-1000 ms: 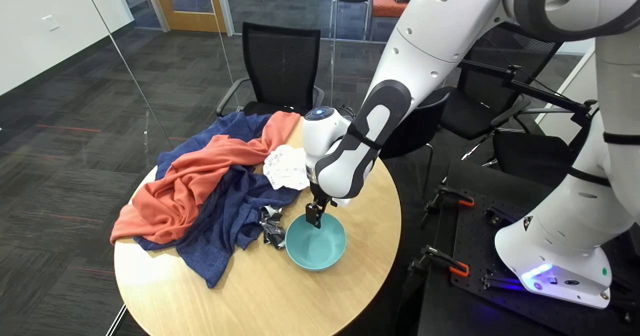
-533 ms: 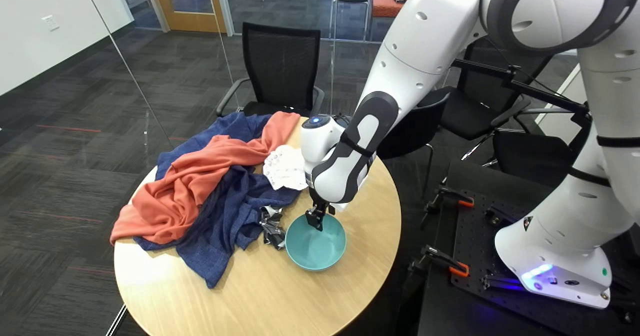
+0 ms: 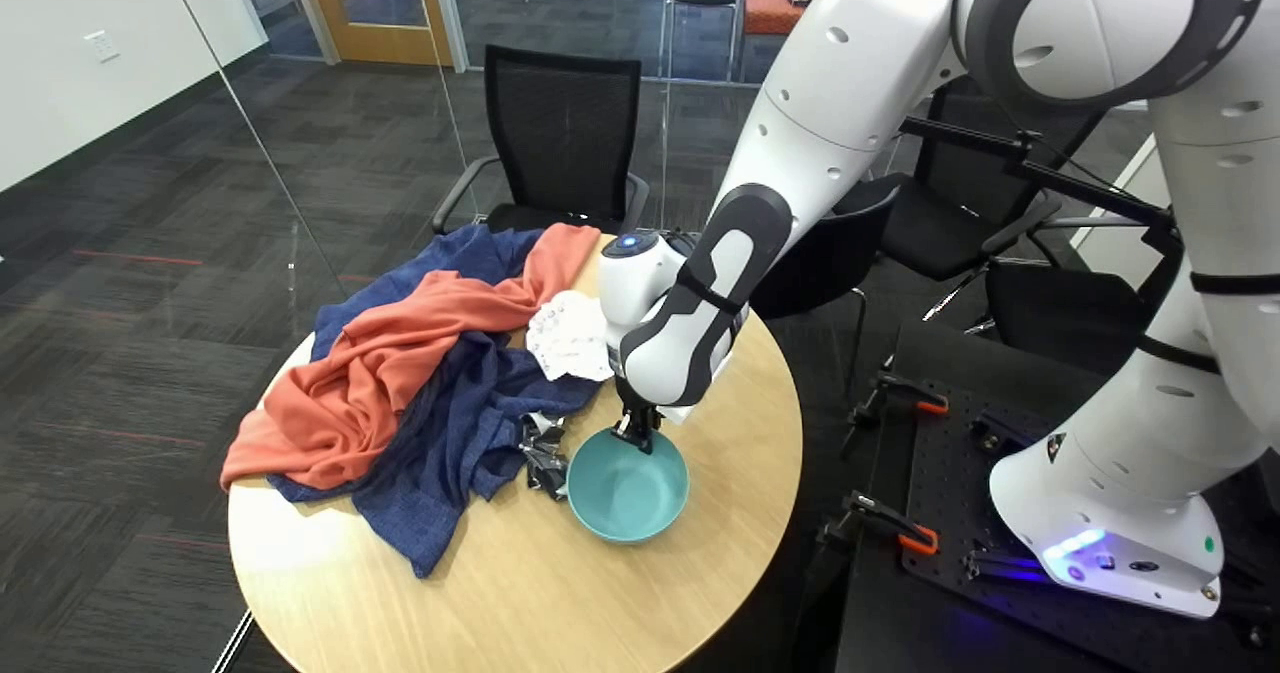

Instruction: Move the bowl to the right

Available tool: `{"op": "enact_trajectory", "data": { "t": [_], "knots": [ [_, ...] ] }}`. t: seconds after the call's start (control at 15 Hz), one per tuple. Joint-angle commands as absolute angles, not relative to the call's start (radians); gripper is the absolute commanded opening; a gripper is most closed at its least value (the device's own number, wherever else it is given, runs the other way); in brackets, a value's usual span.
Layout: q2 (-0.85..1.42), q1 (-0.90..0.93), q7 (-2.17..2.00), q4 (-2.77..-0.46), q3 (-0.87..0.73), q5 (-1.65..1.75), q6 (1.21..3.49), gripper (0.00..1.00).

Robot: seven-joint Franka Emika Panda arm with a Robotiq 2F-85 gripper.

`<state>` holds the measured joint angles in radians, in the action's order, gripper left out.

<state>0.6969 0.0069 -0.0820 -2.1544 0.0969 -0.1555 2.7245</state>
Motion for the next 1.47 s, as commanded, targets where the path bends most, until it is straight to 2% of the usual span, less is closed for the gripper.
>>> {"op": "enact_trajectory", "data": {
  "t": [0.0,0.2,0.27,0.6,0.67,1.4],
  "knots": [
    [0.695,-0.026,-0.053,-2.139,0.124,-0.181,2.704,0.0],
    [0.693,-0.038,-0.052,-2.13,0.137,-0.187,2.689,0.01],
    [0.693,-0.011,-0.075,-2.142,0.115,-0.17,2.719,0.08],
    [0.693,-0.013,-0.074,-2.138,0.118,-0.174,2.715,0.07],
    [0.693,-0.013,-0.074,-2.138,0.118,-0.174,2.715,0.02],
    [0.574,-0.111,-0.116,-2.231,0.048,-0.288,2.767,0.02]
  ]
}}
